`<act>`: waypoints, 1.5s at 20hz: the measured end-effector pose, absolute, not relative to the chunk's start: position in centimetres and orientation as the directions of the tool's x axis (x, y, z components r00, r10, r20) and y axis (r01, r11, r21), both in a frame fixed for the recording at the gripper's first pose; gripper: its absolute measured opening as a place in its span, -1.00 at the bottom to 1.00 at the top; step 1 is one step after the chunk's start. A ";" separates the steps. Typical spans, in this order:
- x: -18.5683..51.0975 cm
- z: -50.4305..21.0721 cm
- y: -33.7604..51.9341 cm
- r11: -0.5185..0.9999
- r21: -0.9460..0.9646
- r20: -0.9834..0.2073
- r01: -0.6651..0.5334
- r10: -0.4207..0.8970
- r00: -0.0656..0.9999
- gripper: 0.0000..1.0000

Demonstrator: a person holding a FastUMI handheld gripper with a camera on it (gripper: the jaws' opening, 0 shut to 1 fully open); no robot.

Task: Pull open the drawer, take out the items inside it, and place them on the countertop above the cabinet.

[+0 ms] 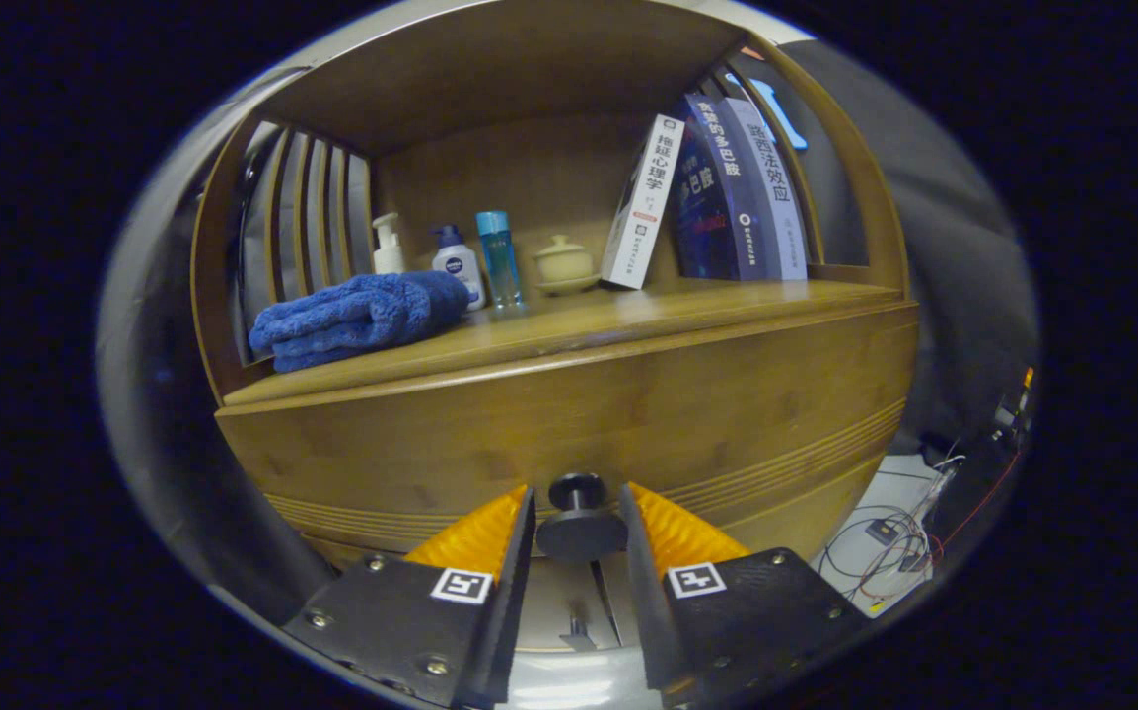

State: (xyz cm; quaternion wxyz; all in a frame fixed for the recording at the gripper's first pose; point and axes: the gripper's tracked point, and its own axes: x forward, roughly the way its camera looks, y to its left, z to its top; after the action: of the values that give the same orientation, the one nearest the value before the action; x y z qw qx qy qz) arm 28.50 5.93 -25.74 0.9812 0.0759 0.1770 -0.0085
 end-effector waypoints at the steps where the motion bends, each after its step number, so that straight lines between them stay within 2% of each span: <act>1: 28.3 -26.1 5.6 0.989 0.134 -0.356 0.055 -0.004 0.934 -0.04; 5: 28.3 -26.1 5.9 0.993 0.115 -0.380 0.021 0.024 0.925 -0.22; 6: 28.4 -25.9 5.8 0.994 0.112 -0.386 0.016 0.028 0.922 -0.34; 11: 25.5 -25.6 6.0 0.993 0.117 -0.387 -0.007 0.052 0.921 -0.34; 21: 16.8 -24.5 5.3 0.996 0.080 -0.367 0.030 0.001 0.930 -0.35; 24: 14.6 -25.2 5.2 0.997 0.057 -0.409 0.043 -0.016 0.912 -0.35; 30: 11.5 -24.9 5.0 0.997 0.044 -0.417 0.065 -0.041 0.908 -0.34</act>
State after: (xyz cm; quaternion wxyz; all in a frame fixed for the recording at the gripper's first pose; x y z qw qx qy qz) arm 11.50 4.96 -24.90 0.9763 0.0282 0.2130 -0.0270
